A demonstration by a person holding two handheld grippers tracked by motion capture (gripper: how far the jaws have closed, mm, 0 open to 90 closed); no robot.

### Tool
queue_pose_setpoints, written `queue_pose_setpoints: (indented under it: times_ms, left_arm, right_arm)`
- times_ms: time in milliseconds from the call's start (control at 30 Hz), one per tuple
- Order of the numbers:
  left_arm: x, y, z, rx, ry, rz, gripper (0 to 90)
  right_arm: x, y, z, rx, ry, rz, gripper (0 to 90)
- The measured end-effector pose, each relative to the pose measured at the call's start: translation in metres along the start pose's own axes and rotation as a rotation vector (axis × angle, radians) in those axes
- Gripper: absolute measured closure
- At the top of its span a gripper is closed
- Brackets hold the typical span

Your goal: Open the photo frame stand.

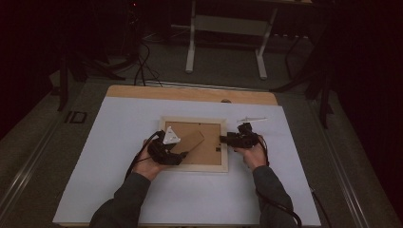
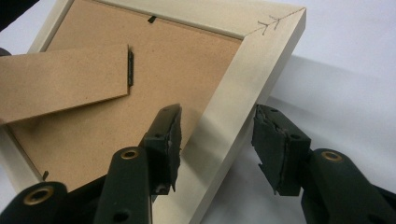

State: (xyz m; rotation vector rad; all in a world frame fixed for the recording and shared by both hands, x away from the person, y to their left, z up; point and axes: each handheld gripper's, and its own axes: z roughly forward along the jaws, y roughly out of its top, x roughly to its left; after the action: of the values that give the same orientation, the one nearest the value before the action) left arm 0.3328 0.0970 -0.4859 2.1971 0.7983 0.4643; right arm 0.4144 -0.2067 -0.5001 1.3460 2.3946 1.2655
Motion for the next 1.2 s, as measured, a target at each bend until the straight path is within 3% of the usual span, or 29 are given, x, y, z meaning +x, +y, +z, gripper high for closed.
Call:
queue_pose_setpoints:
  times_ms: [433,700,1200]
  left_arm:
    - [-0.010,-0.003,-0.006,-0.057,0.045,0.073,39.6]
    - [-0.009,-0.004,-0.007,-0.071,0.036,0.079,39.4]
    - [0.003,-0.008,-0.004,-0.064,-0.052,0.006,37.7]
  right_arm:
    - [-0.016,0.008,-0.003,0.005,0.101,0.106,51.4]
    - [-0.020,0.007,-0.005,-0.008,0.145,0.140,55.3]
    - [-0.019,0.004,-0.006,-0.035,0.151,0.164,56.4]
